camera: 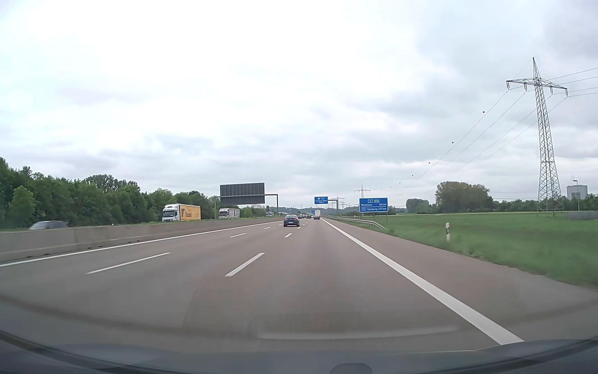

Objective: Follow the waypoints while adhering to traffic rules and regulations

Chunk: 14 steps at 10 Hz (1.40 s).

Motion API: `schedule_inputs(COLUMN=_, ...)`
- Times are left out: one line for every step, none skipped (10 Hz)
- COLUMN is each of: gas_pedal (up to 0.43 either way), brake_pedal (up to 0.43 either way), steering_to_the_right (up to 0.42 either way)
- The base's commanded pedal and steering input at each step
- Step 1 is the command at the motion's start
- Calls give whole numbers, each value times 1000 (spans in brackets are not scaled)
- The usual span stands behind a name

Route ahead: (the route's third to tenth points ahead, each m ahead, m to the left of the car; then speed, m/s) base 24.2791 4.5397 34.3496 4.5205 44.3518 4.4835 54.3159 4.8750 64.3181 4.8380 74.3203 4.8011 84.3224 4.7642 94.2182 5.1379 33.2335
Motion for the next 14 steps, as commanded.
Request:
schedule_inputs(gas_pedal=79, brake_pedal=0, steering_to_the_right=-4)
schedule_inputs(gas_pedal=79, brake_pedal=0, steering_to_the_right=-4)
schedule_inputs(gas_pedal=79, brake_pedal=0, steering_to_the_right=-4)
schedule_inputs(gas_pedal=79, brake_pedal=0, steering_to_the_right=-4)
schedule_inputs(gas_pedal=79, brake_pedal=0, steering_to_the_right=-4)
schedule_inputs(gas_pedal=79, brake_pedal=0, steering_to_the_right=-3)
schedule_inputs(gas_pedal=79, brake_pedal=0, steering_to_the_right=-3)
schedule_inputs(gas_pedal=79, brake_pedal=0, steering_to_the_right=-3)
schedule_inputs(gas_pedal=79, brake_pedal=0, steering_to_the_right=-3)
schedule_inputs(gas_pedal=8, brake_pedal=0, steering_to_the_right=-3)
schedule_inputs(gas_pedal=0, brake_pedal=0, steering_to_the_right=-3)
schedule_inputs(gas_pedal=0, brake_pedal=0, steering_to_the_right=-3)
schedule_inputs(gas_pedal=0, brake_pedal=0, steering_to_the_right=-3)
schedule_inputs(gas_pedal=0, brake_pedal=0, steering_to_the_right=-2)
